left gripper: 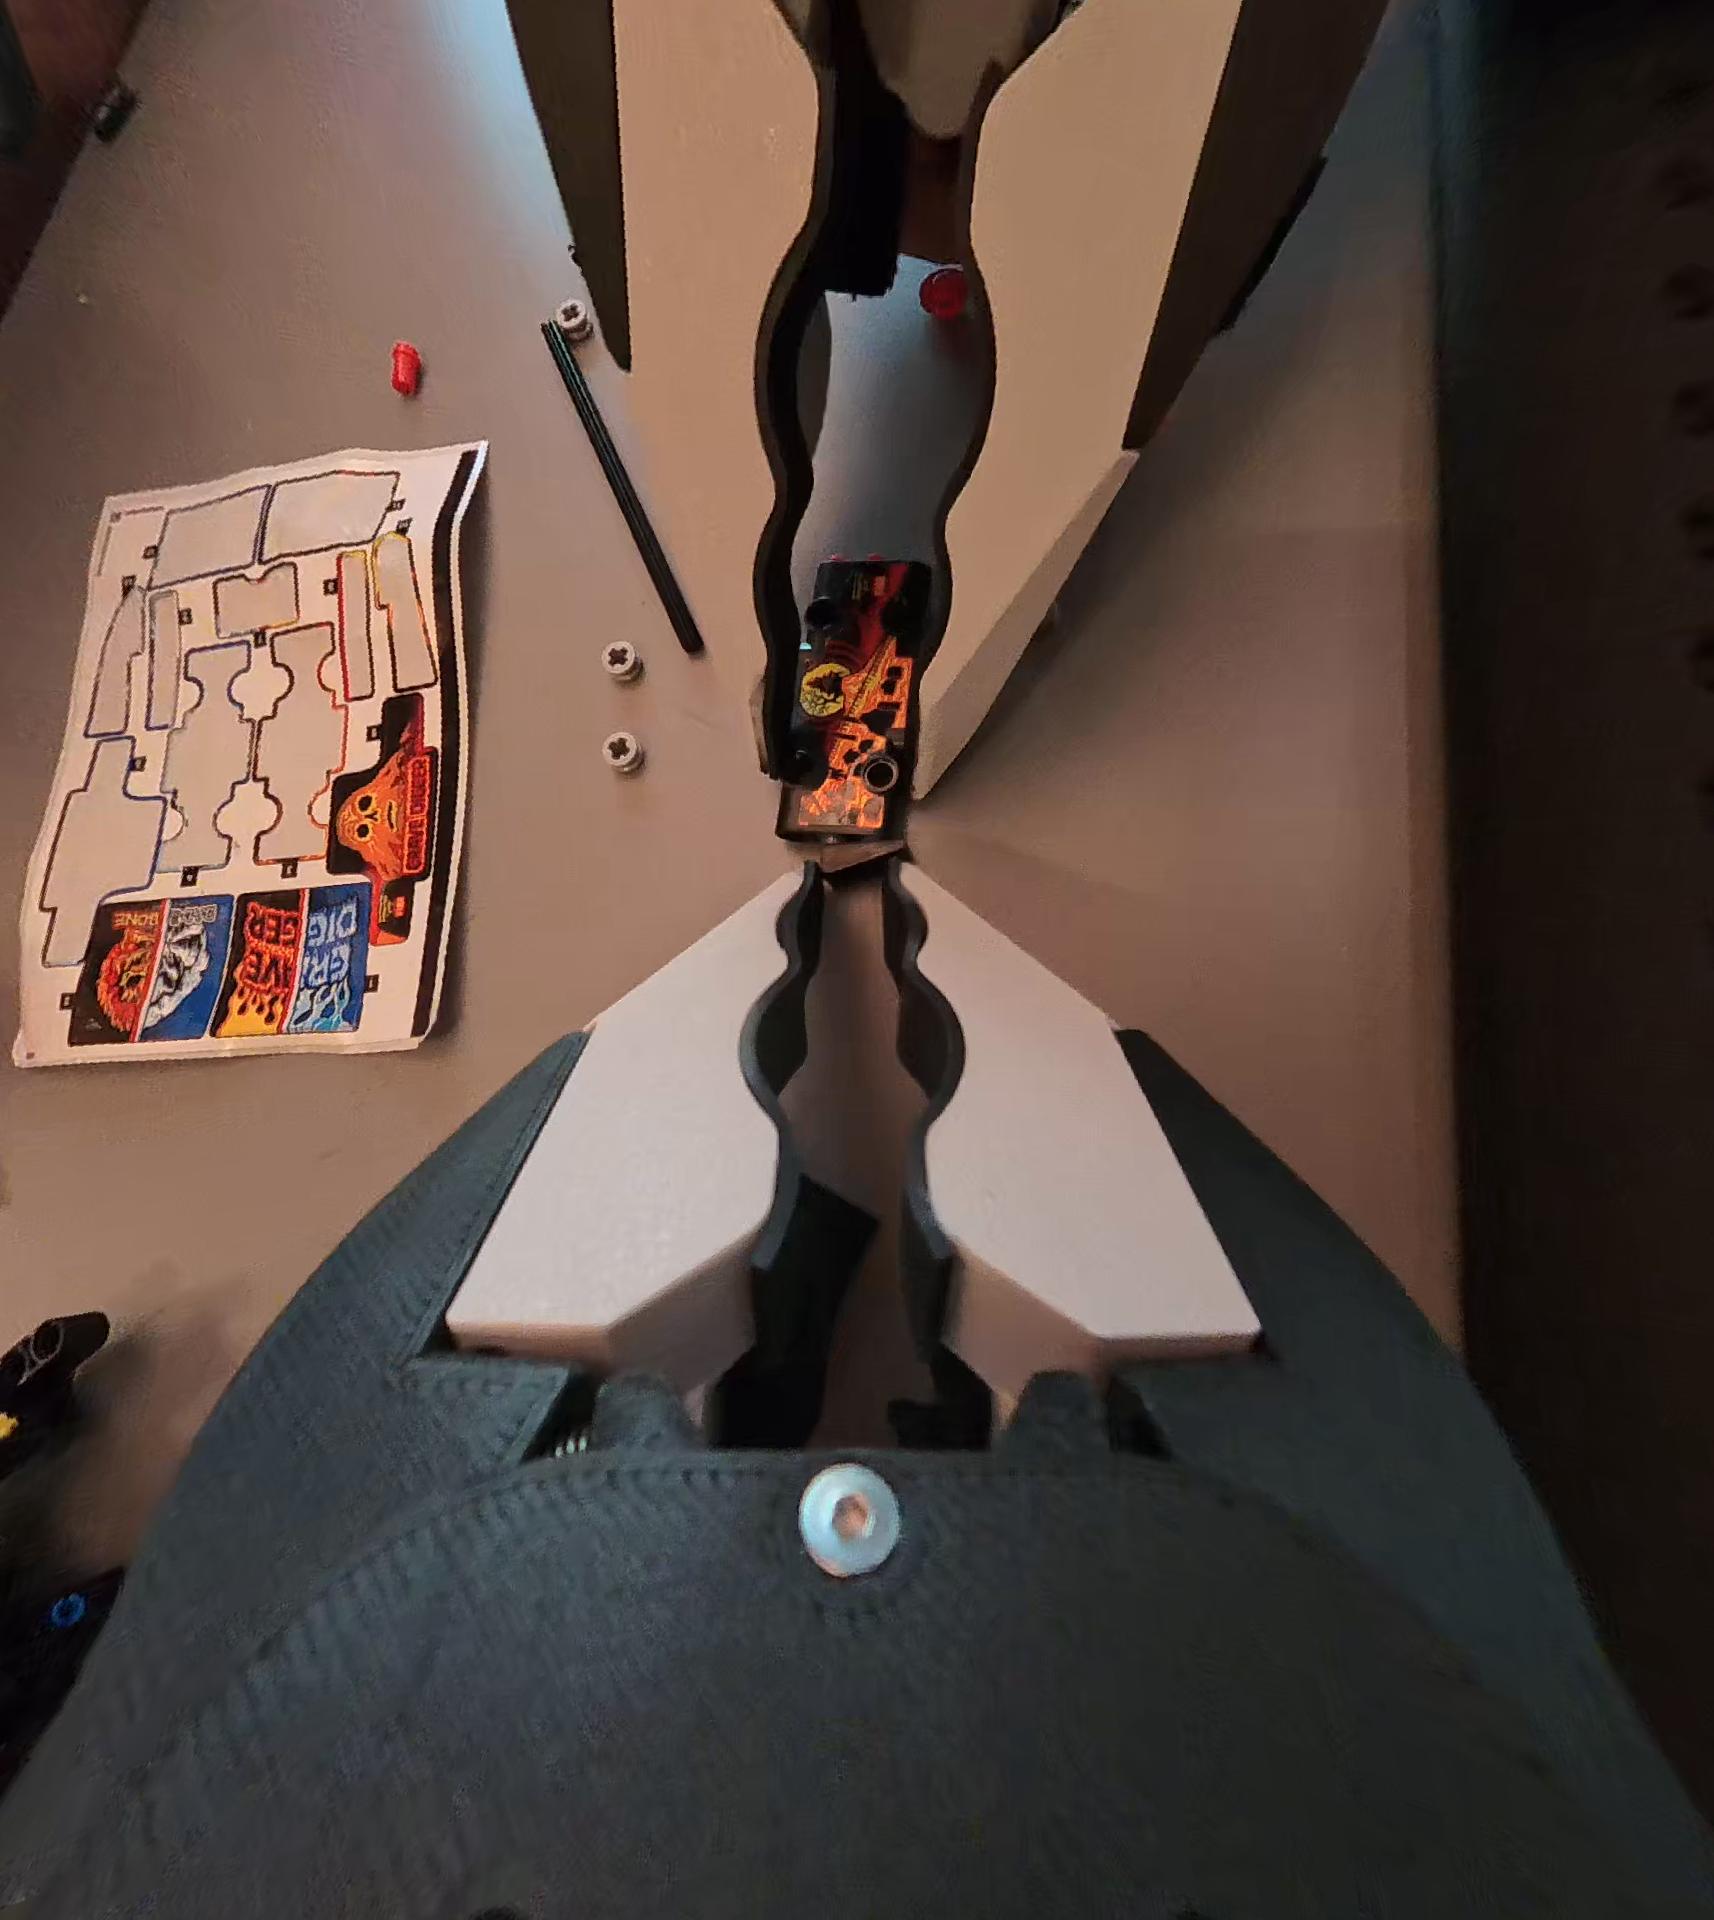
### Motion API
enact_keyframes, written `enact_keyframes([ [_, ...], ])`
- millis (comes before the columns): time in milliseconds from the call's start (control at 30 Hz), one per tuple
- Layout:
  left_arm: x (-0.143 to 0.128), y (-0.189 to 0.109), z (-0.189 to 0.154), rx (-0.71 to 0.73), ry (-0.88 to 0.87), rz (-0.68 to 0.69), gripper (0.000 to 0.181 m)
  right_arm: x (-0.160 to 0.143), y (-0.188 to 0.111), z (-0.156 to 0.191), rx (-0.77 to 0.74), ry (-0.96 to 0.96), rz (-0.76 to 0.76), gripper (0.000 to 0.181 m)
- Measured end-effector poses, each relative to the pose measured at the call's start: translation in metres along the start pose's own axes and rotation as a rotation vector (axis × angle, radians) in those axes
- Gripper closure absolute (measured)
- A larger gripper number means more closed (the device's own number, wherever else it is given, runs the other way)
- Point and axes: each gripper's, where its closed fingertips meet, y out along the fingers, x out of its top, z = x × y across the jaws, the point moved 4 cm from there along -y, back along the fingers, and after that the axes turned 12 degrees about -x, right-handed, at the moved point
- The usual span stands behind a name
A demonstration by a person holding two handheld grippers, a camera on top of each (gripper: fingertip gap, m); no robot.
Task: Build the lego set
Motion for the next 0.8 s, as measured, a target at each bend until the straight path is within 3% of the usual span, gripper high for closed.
enact_keyframes([
  [67,-0.0012,-0.0008,0.0003,0.011,0.020,0.006,0.177,0.0000,-0.0005,0.0013,0.003,-0.012,-0.005,0.161],
  [800,0.0005,0.0019,-0.0022,0.095,0.180,0.023,0.179,-0.0021,-0.0026,0.0029,0.030,-0.082,-0.033,0.162],
])
